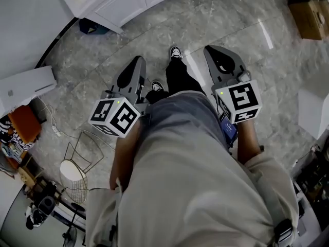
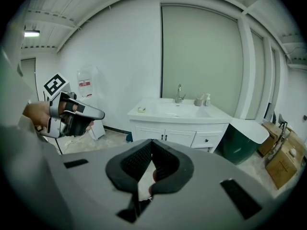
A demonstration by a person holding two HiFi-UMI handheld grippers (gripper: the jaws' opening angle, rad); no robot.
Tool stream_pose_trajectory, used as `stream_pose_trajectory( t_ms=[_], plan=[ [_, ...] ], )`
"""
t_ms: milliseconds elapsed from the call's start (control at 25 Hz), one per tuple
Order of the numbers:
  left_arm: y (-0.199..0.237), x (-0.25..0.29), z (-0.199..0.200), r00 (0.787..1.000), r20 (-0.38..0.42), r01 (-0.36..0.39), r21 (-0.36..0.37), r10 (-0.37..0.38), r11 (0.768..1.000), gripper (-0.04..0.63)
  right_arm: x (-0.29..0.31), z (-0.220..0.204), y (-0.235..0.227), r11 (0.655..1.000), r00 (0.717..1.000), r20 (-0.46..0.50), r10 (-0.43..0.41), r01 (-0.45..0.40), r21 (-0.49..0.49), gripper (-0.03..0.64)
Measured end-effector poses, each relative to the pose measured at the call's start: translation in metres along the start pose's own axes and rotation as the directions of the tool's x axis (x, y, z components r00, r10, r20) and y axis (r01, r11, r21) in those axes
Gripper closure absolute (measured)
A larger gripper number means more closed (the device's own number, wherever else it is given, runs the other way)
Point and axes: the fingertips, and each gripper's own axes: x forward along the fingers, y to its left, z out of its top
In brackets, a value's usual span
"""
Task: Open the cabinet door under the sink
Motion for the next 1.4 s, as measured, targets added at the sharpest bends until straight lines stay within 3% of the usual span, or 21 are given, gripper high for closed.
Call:
stream_pose_trajectory(
  t_ms=[520,840,1080,1400],
  plan=[
    [0.011,0.104,0.029,0.994,-0.026,-0.111,-0.012,0.111,0.994,0.595,0.099,0.016,-0.074,0.986,0.986,-0.016,0.167,-0.167,0.021,0.606],
    [0.035,0.136,0.028,0.973,-0.034,-0.230,-0.029,0.229,0.973,0.595,0.167,0.008,-0.090,0.958,0.962,-0.021,0.274,-0.271,0.093,0.606],
    [0.050,0.160,0.027,0.955,-0.025,-0.297,-0.033,0.296,0.954,0.595,0.212,0.010,-0.106,0.948,0.950,-0.018,0.312,-0.310,0.077,0.604],
    [0.066,0.176,0.018,0.943,-0.035,-0.331,-0.038,0.330,0.943,0.595,0.271,0.012,-0.112,0.952,0.953,-0.014,0.303,-0.301,0.062,0.604]
  ],
)
